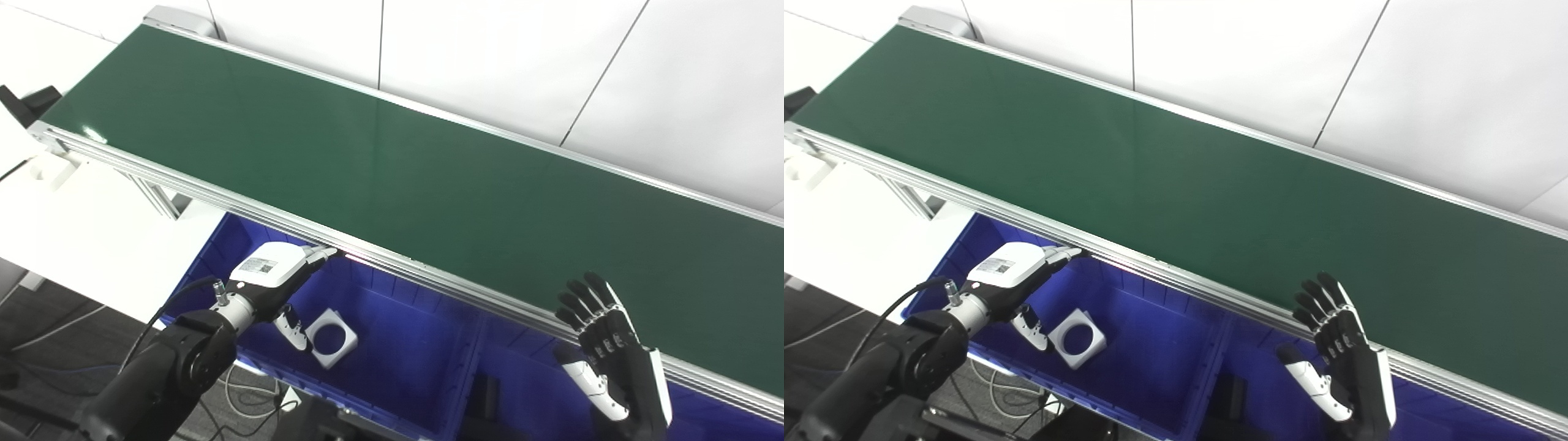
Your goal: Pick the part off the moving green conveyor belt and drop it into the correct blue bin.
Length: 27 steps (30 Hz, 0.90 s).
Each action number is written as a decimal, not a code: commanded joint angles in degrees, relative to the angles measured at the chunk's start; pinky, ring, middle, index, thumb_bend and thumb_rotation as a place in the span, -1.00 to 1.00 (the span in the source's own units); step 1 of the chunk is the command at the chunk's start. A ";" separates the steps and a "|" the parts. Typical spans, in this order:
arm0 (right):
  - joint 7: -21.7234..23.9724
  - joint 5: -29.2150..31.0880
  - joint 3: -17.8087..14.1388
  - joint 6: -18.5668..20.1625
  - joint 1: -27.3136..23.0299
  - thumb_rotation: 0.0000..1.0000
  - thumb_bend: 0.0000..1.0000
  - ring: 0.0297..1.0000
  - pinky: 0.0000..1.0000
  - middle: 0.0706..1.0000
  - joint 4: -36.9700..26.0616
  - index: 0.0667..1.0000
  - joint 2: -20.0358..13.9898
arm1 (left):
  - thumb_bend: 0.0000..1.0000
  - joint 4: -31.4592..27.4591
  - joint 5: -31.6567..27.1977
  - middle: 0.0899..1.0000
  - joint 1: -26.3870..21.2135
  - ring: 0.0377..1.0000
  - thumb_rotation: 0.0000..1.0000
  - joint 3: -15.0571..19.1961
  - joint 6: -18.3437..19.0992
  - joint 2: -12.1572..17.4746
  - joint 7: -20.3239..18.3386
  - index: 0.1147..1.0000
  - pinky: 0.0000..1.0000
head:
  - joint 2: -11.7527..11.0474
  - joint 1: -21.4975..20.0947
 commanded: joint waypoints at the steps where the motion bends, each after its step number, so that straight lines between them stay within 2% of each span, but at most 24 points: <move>1: 0.28 0.03 -0.02 -1.65 -0.01 -0.25 0.34 0.65 0.57 0.68 -1.11 0.79 0.31 | 0.79 -2.36 0.72 0.91 -0.17 0.82 -0.99 0.43 0.02 0.79 1.17 0.96 0.64 | -0.05 -0.11; 4: 0.46 0.22 -0.08 -2.16 0.03 -0.26 0.33 0.66 0.58 0.69 -0.76 0.79 0.20 | 0.67 -4.57 0.19 0.86 0.46 0.77 -1.00 1.21 -0.66 0.32 2.60 0.93 0.59 | -0.26 -0.59; 5: 0.53 0.33 -0.09 -2.39 0.04 -0.26 0.33 0.66 0.58 0.69 -0.63 0.80 0.19 | 0.55 -5.71 -0.88 0.85 0.63 0.76 -0.92 1.64 -0.94 0.17 2.71 0.91 0.59 | -0.26 -0.59; 6: 0.56 0.37 -0.09 -2.51 0.04 -0.27 0.32 0.66 0.58 0.69 -0.50 0.79 0.21 | 0.32 -7.05 -3.13 0.84 0.81 0.73 -0.29 2.21 -1.76 0.06 2.80 0.90 0.56 | -0.77 -1.55; 7: 0.57 0.36 -0.09 -2.59 0.05 -0.27 0.31 0.66 0.58 0.69 -0.42 0.79 0.23 | 0.29 -7.98 -4.77 0.84 0.93 0.73 -0.21 2.60 -2.35 0.00 2.86 0.90 0.56 | -0.77 -1.55; 8: 0.59 0.33 -0.05 -2.61 0.07 -0.27 0.31 0.66 0.58 0.69 -0.37 0.79 0.24 | 0.24 -9.24 -6.98 0.83 1.01 0.72 -0.04 3.03 -2.74 -0.17 2.61 0.89 0.56 | -0.95 -2.25; 9: 0.61 0.32 -0.02 -2.61 0.09 -0.28 0.31 0.66 0.59 0.69 -0.34 0.80 0.24 | 0.26 -10.02 -8.42 0.83 1.05 0.71 0.27 3.29 -2.92 -0.28 2.41 0.89 0.55 | -0.95 -2.25; 10: 0.67 0.27 0.03 -2.72 0.08 -0.28 0.31 0.67 0.59 0.69 -0.17 0.80 0.22 | 0.26 -11.35 -11.36 0.83 1.08 0.70 0.37 3.74 -2.93 -0.58 1.84 0.89 0.55 | -1.22 -3.10; 11: 0.71 0.22 0.07 -2.80 0.07 -0.28 0.30 0.67 0.60 0.70 -0.04 0.80 0.19 | 0.37 -12.26 -13.47 0.83 1.09 0.71 0.51 4.05 -2.94 -0.77 1.44 0.88 0.56 | -1.22 -3.10; 13: 0.63 -0.05 0.13 -2.93 0.09 -0.27 0.30 0.67 0.60 0.70 0.16 0.80 0.25 | 0.46 -14.32 -18.22 0.83 1.00 0.72 0.57 4.41 -3.06 -1.21 0.70 0.87 0.57 | -1.66 -4.08; 15: 0.71 -0.02 0.17 -3.51 0.06 -0.28 0.30 0.67 0.60 0.70 0.77 0.80 0.32 | 0.56 -16.82 -24.79 0.82 0.52 0.76 0.55 4.36 -2.61 -1.91 -0.87 0.83 0.55 | -1.89 -4.83; 18: 0.71 -0.10 0.32 -4.36 0.11 -0.28 0.31 0.67 0.60 0.69 1.83 0.80 0.57 | 0.68 -18.66 -30.33 0.79 -0.53 0.75 0.57 3.87 -1.00 -2.76 -2.78 0.77 0.48 | -3.06 -8.38; 21: 0.35 -0.80 0.50 -4.64 0.46 -0.26 0.36 0.66 0.60 0.68 2.08 0.78 0.89 | 0.73 -18.03 -35.39 0.75 -1.69 0.71 0.56 3.32 -1.78 -4.22 -3.33 0.73 0.47 | -3.80 -10.82; 23: 0.20 -1.52 0.60 -4.92 0.62 -0.25 0.36 0.64 0.58 0.68 2.19 0.78 1.01 | 0.75 -17.24 -37.17 0.73 -2.14 0.67 0.55 2.96 -2.31 -4.97 -3.36 0.71 0.46 | -4.00 -11.53; 26: 0.11 -1.92 0.74 -5.27 0.88 -0.25 0.36 0.64 0.57 0.67 2.47 0.78 1.37 | 0.76 -14.37 -39.64 0.71 -3.22 0.65 0.55 1.93 -4.39 -6.13 -3.35 0.70 0.45 | -4.83 -14.93; 27: 0.12 -1.88 0.77 -5.36 0.97 -0.26 0.37 0.64 0.57 0.67 2.54 0.78 1.49 | 0.79 -13.36 -40.34 0.71 -3.54 0.67 0.55 1.64 -4.92 -6.51 -3.28 0.69 0.51 | -4.88 -15.15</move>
